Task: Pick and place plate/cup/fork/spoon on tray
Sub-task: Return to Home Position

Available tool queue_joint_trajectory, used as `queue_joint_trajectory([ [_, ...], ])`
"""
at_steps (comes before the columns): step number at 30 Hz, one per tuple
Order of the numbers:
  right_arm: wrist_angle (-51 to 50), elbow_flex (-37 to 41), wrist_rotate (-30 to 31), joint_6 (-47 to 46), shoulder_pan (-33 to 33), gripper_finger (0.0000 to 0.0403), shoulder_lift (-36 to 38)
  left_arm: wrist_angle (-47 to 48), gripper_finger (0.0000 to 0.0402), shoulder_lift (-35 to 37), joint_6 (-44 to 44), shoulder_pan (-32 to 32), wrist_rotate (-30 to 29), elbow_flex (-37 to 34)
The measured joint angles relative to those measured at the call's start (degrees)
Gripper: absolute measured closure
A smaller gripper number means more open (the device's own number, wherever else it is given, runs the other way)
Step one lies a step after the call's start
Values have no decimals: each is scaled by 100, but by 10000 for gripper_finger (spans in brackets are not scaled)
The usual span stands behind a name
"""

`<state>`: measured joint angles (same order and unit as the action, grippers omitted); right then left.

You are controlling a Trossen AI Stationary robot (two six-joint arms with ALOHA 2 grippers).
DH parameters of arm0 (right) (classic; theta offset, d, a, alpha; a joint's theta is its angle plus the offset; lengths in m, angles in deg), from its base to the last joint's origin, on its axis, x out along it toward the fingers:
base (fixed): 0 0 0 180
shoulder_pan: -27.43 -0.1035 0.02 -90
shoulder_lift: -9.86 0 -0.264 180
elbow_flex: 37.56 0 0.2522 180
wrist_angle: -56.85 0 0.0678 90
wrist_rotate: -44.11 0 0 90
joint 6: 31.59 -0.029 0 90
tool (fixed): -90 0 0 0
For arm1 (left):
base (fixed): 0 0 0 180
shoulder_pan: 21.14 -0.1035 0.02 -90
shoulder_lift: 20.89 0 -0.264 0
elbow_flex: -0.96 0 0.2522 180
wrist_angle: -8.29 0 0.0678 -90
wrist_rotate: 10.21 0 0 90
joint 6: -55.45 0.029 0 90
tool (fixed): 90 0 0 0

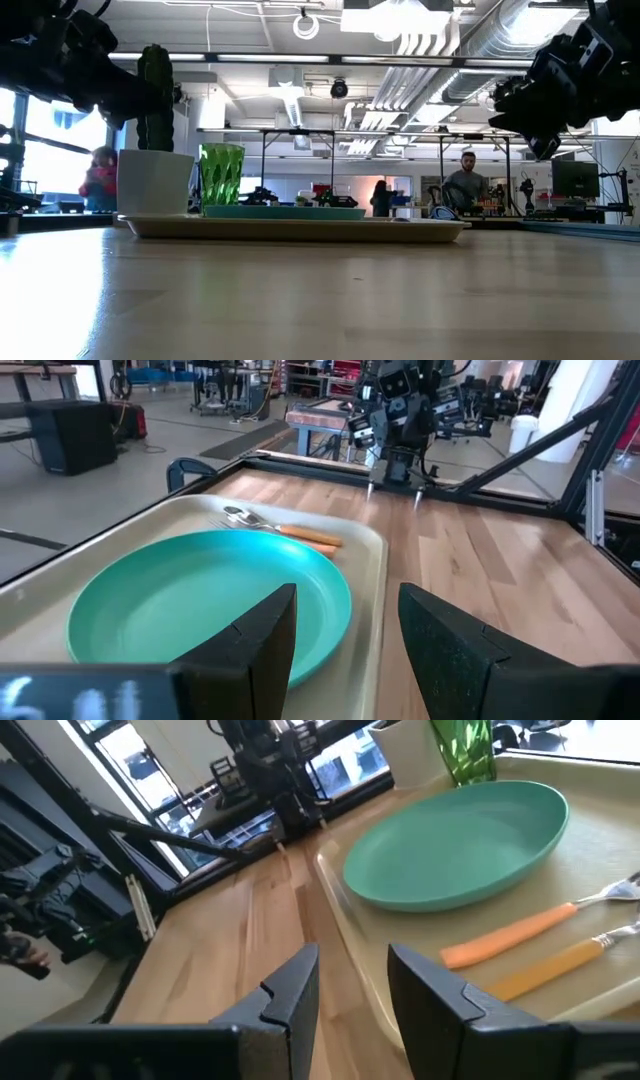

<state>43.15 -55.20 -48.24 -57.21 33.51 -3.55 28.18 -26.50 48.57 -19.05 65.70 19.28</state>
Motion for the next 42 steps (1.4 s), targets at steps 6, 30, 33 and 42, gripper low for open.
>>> queue_joint_trajectory([
  [6, -114, 0, 76, 58, -2, 290, 0, 2, 236, 0, -312, 0, -2, 0],
  [30, -458, 0, 81, 252, 0, 290, -9, 369, 236, 0, 14, 0, 0, 0],
  [33, -524, 0, 76, 173, 0, 290, -9, 367, 236, -1, 11, 0, 0, 0],
  [42, -522, 0, 68, 38, 0, 290, -9, 367, 236, 0, 7, 0, -2, 0],
])
